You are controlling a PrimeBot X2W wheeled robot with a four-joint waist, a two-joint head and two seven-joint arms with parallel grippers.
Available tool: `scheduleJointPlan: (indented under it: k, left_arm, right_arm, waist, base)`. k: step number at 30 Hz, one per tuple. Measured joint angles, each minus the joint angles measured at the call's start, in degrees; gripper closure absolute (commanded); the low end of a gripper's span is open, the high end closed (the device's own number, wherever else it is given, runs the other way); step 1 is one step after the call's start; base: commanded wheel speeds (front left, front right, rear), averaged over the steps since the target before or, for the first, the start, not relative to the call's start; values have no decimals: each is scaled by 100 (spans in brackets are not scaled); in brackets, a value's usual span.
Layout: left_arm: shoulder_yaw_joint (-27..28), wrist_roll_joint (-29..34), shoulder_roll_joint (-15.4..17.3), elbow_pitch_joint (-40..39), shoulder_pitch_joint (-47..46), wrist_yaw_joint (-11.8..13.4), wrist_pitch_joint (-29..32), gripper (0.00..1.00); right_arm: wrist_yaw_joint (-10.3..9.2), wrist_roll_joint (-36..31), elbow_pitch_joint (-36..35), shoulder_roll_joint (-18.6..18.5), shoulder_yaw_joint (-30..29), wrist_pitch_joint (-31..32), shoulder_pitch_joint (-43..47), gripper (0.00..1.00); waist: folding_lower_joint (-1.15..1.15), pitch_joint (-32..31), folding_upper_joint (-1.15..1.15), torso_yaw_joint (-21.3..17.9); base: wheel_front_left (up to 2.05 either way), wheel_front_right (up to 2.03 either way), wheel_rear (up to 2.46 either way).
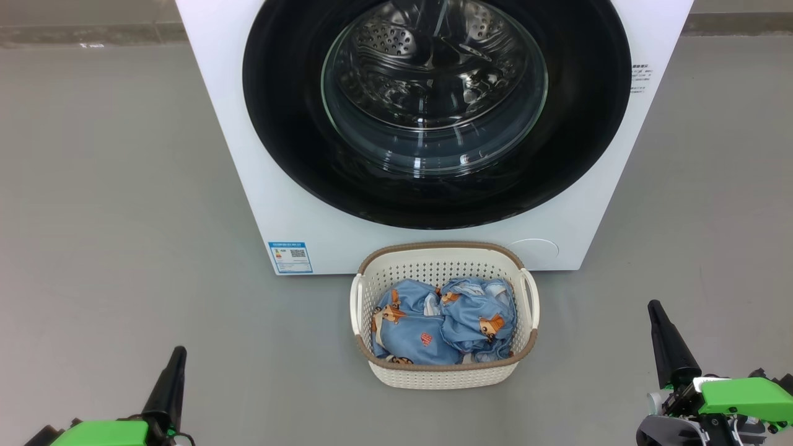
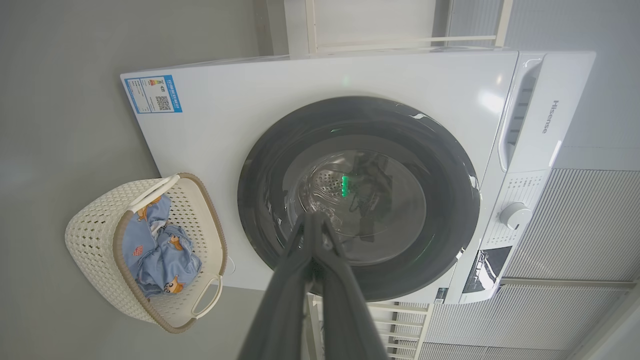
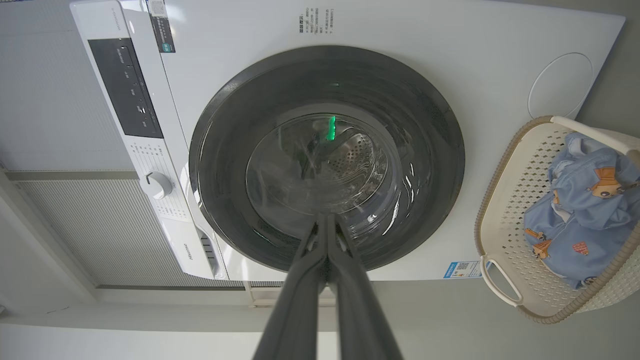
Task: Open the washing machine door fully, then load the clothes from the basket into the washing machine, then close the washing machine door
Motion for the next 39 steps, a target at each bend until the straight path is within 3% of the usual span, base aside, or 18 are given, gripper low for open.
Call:
scheduleJointPlan:
  k: [13, 14, 21, 39]
  left_arm:
    - [3, 0, -1, 0, -1, 0, 0, 100]
    - [4, 0, -1, 0, -1, 0, 0, 0]
    - [-35, -2, -137, 270, 260, 2, -2, 0]
    - [-99, 154, -107, 4, 255, 2, -279, 0]
  right_arm:
    - [0, 0, 1, 3, -9, 14, 0, 100]
    - [0, 0, 1, 3, -9, 14, 0, 0]
    - [0, 10, 294, 75, 3, 3, 172, 0]
    - [0, 1, 160, 75, 254, -261, 112, 0]
  waist:
    - [0, 0, 0, 0]
    - [0, 0, 0, 0]
    - [0, 4, 0, 1]
    - [1, 19, 0, -61]
  base:
    - [0, 0, 0]
    - [0, 0, 0]
    - [0, 0, 0]
    - [0, 0, 0]
